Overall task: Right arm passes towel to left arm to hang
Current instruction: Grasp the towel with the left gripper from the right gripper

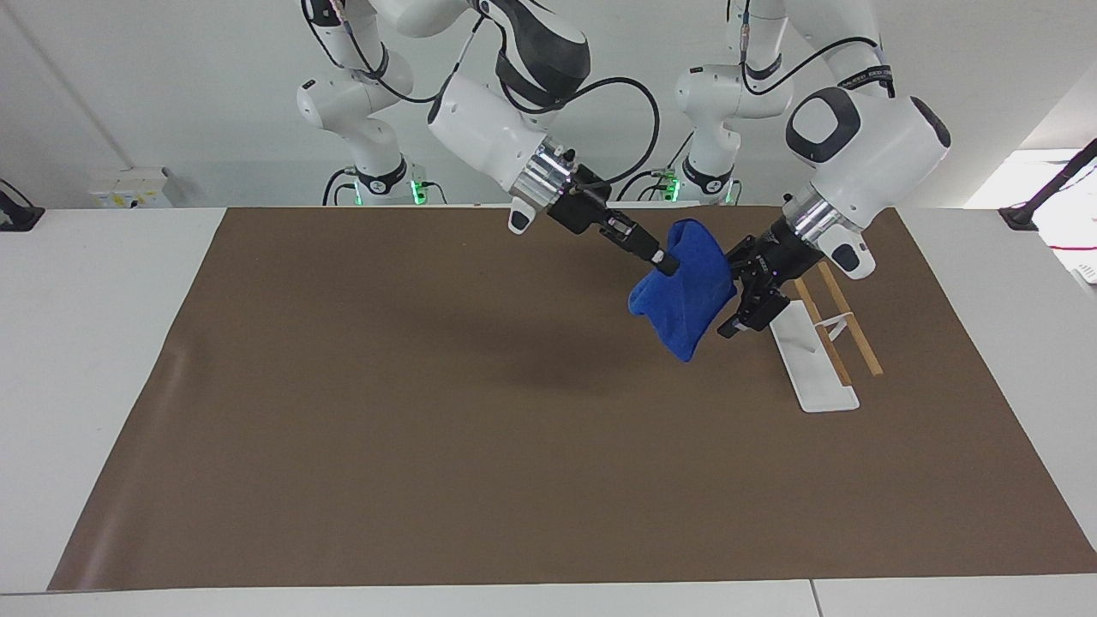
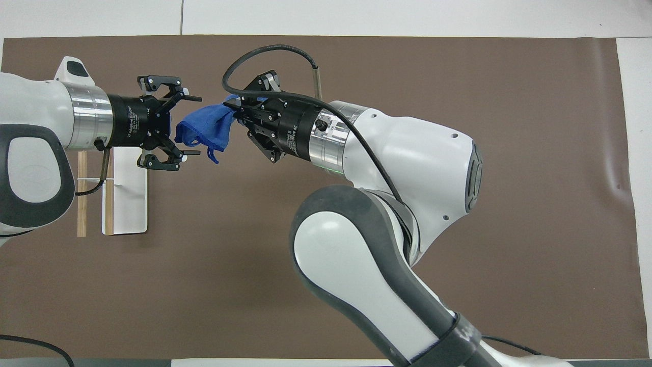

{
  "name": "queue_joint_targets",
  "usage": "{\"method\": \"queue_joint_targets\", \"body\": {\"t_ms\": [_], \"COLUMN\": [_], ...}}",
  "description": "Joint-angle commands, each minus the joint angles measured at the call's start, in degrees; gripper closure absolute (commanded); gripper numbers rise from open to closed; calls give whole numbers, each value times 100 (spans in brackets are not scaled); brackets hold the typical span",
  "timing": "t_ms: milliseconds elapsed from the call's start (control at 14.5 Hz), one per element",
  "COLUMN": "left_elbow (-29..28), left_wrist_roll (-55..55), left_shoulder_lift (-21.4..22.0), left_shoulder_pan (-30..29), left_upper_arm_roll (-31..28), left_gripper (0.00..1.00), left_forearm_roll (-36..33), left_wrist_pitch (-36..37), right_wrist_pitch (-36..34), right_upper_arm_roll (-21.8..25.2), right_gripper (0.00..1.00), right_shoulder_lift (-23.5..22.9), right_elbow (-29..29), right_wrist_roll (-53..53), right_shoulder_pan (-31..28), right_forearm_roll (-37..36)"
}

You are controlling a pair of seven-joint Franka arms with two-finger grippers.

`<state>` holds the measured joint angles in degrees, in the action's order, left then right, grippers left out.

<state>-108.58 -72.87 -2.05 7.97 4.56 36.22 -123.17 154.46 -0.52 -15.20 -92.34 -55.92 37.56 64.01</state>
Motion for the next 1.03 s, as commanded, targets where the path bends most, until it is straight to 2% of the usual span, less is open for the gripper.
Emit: {"method": "queue_joint_targets", "body": {"t_ms": [0,344,413,482,550,619,963], "left_elbow": [-234,-207,-207,-190,-198,-216,-181], "left_wrist_roll": [-122,-140,-131,-122,-105,-70,124], "left_shoulder_lift": [100,74,74,65,56,56,65], "left_shoulder_pan": [74,143,161,161,161,170,144], "left_upper_arm_roll": [-34,-34,-34,-34,-34,-34,-52], "left_gripper": [0,0,6,36,72,100,100], "left_forearm_roll": [279,421,421,421,421,421,412], "left_wrist_pitch": [-330,-242,-295,-382,-487,-515,-532], "right_wrist_pitch": [294,304,304,304,304,304,304], "right_upper_arm_roll": [-1,-1,-1,-10,-10,-1,-1], "right_gripper": [100,100,100,100,100,100,100], "right_shoulder_lift": [-18,-44,-53,-53,-45,-53,-53], "right_elbow": [6,-3,-12,-12,-21,-29,-38], "right_wrist_roll": [-42,-41,-33,-33,-33,-33,-6], "right_shoulder_pan": [85,103,94,103,112,112,85], "right_forearm_roll": [103,103,103,103,103,103,103]}}
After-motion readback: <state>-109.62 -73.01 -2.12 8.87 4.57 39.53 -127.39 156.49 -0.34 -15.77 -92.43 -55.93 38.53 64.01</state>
